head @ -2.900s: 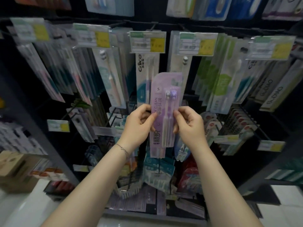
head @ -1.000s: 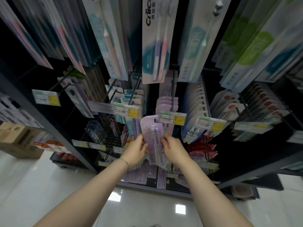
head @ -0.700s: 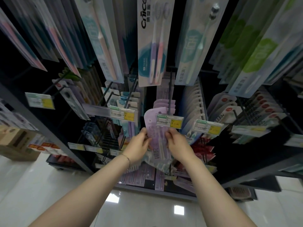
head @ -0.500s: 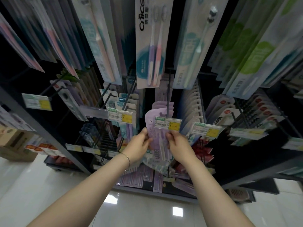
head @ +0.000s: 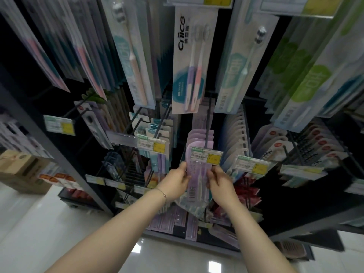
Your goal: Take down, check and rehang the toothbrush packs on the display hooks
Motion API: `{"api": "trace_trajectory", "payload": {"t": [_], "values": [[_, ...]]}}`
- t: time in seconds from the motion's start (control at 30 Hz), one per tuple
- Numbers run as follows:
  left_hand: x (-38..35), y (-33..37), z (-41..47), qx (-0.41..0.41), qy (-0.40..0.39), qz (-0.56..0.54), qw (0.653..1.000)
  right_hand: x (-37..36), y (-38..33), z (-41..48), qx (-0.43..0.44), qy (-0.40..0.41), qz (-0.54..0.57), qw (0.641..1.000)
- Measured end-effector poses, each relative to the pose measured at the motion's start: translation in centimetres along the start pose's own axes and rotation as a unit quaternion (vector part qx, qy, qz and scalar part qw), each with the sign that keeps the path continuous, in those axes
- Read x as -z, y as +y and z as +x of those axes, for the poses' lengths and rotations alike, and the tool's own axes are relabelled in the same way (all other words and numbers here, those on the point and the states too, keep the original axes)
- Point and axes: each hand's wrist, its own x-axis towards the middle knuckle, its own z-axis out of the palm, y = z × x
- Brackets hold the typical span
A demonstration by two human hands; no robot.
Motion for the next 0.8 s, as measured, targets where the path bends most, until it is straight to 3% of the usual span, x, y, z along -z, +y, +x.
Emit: {"api": "trace_trajectory", "payload": {"t": [0.23, 0.53, 0.8], "values": [[1.2, -0.7, -0.8, 0.004, -0.024, 0.036, 0.999, 0.2, -0.2, -0.2, 0.018, -0.009, -0.046, 0.999], [2.4, -2.8, -3.1, 0.037, 0.043, 0.116, 0.992, -0.6, -0.5, -1.1, -0.022, 0.013, -0.230, 0.973], [3.9, -4.8, -5.9, 0.058, 0.140, 0.169, 0.974, -3.7, -3.1, -2.1, 0.114, 0.012, -0.337, 0.935]]}}
